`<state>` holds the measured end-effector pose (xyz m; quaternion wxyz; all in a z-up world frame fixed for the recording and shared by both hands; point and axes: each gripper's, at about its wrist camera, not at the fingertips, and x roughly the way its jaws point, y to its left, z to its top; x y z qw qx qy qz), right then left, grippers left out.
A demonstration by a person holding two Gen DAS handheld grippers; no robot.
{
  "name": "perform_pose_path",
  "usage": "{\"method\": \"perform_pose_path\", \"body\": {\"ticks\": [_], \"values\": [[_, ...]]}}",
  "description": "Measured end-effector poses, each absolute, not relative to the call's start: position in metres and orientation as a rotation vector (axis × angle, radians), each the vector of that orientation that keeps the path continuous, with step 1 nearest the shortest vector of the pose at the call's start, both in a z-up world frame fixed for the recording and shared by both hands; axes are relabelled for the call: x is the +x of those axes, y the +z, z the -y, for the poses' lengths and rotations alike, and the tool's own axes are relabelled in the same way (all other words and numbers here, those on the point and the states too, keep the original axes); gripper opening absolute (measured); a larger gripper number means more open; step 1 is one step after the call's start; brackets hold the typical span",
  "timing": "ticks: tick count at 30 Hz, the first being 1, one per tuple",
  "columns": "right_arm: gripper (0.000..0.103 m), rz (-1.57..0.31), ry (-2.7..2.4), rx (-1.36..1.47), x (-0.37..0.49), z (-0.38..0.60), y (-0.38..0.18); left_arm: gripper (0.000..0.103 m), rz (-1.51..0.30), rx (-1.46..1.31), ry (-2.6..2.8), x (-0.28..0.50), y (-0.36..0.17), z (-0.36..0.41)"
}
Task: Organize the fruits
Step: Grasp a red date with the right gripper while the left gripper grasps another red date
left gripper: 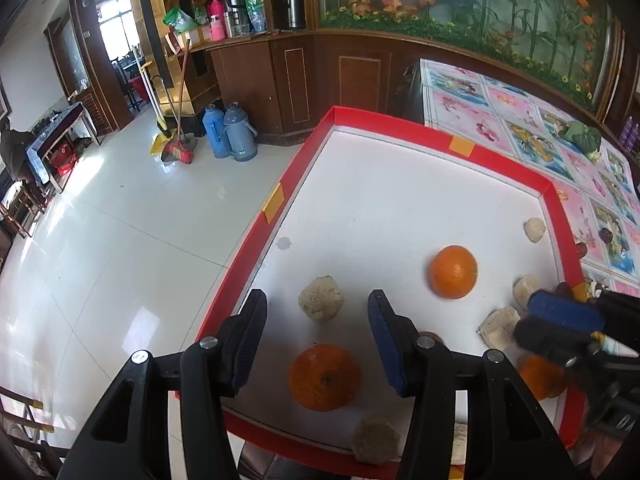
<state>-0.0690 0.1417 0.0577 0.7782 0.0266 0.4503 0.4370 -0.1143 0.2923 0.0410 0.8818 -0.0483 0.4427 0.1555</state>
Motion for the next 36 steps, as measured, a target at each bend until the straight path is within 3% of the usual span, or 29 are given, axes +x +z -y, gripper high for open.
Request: {"method": "perform_pose_path", "body": {"ticks": [2, 4, 19, 32, 36], "values": [[0.043, -0.936, 0.928, 0.098, -0.063, -0.123, 0.064, 0.054, -0.909, -0.096, 0.316, -0.115, 0.047, -0.285], [0.045, -0.906, 0.904, 0.132, -0.055, -0.102, 0.069, 0.058, -0.895, -0.081, 0.307, -0.115, 0.053, -0.276], [0.045, -0.916, 0.562, 0.474, 0.031, 0.099, 0.041, 0.061, -0.854, 0.140, 0.074, -0.081, 0.077, -0.144], [0.044, -0.998, 0.555, 0.325, 0.051, 0.094, 0.019, 0.060, -0.873, 0.330, -0.189, -0.048, 0.050, -0.071], [0.042, -0.971, 0.507, 0.249, 0.051, 0.087, 0.018, 0.051, -0.894, 0.324, -0.232, -0.041, 0.048, -0.072]]}}
